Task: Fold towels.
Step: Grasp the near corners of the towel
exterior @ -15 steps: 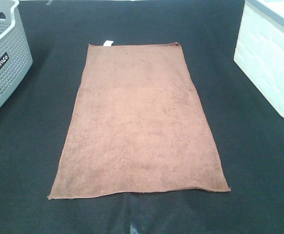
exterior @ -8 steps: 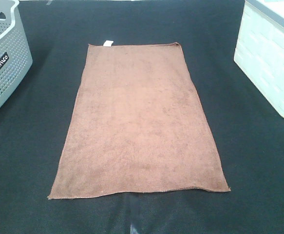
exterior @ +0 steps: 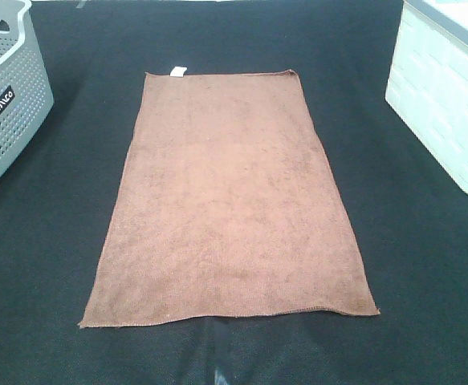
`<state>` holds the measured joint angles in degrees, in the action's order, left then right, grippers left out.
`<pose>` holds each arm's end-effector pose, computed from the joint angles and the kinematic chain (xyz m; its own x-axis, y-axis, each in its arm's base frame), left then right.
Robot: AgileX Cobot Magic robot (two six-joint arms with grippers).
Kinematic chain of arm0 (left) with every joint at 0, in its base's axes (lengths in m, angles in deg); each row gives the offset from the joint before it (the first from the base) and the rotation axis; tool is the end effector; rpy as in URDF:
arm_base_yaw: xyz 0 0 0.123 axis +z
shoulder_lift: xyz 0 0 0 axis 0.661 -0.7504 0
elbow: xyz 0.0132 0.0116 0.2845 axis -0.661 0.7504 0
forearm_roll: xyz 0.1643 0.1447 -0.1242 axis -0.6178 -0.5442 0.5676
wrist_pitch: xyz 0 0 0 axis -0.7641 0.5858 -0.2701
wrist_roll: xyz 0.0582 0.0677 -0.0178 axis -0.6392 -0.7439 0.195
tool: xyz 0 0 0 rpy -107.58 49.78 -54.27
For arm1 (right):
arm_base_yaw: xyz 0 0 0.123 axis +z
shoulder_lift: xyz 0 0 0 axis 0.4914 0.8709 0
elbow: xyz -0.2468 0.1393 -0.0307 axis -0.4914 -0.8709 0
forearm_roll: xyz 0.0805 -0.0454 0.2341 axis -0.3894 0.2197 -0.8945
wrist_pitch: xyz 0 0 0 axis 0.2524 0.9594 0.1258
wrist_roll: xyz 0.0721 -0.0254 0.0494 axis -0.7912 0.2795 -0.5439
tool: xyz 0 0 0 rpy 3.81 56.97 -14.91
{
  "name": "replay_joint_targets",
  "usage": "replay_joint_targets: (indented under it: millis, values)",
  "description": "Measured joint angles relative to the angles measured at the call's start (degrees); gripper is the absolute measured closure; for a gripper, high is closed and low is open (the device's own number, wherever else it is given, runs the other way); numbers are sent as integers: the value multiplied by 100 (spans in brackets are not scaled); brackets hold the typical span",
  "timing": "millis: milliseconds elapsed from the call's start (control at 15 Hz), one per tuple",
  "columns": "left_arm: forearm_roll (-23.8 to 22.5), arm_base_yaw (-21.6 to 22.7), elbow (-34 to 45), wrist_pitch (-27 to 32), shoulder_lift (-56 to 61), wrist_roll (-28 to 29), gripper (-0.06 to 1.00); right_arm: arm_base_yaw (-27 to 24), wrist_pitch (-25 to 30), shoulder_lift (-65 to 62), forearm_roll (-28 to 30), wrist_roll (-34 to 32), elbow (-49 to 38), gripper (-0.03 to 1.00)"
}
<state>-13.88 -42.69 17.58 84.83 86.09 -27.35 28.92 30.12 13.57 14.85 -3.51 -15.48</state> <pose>-0.0058 -0.0072 0.2778 -0.4406 0.0423 -0.8967 0.1087 0.9941 -0.0065 -0.0071 0.0022 0.2782 -0.4510 -0.0294 -0.8920 -0.0265 0.9995 -0.0196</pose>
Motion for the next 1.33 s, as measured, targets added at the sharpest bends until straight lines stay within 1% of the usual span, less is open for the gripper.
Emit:
replay_joint_targets:
  millis: [1333]
  values:
    - [0, 0, 0, 0, 0, 0, 33, 0, 0, 0, 0, 0, 0, 10]
